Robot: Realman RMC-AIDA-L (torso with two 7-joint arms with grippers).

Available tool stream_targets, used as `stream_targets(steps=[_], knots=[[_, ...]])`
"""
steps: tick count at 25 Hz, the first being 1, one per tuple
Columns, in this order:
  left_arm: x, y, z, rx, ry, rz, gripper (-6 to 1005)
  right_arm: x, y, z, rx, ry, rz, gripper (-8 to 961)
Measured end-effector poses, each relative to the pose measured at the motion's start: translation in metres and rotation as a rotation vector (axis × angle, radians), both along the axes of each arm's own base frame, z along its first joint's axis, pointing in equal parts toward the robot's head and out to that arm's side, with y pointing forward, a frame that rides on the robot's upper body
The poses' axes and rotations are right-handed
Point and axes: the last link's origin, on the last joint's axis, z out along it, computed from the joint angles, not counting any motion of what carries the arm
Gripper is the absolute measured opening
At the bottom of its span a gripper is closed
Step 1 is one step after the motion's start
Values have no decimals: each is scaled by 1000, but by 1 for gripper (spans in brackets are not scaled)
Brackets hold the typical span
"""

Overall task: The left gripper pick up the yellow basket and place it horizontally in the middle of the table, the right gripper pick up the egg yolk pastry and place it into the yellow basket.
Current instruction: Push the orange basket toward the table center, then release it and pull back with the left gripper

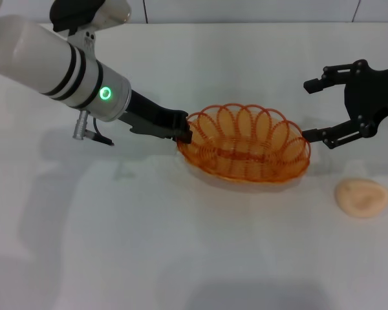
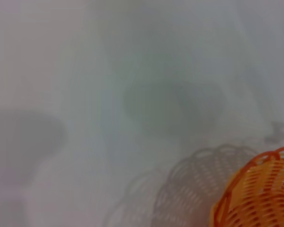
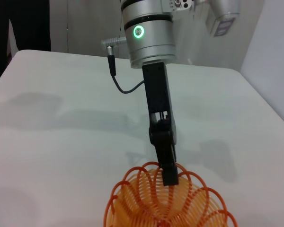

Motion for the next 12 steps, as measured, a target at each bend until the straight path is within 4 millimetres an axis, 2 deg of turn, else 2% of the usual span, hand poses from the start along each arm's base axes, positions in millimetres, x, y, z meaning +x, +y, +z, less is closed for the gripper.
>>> stream_targets(steps=[12], knots=[[-8,-8,-2,6,-63,51,115,2,1,1,14,-2,-4,869]])
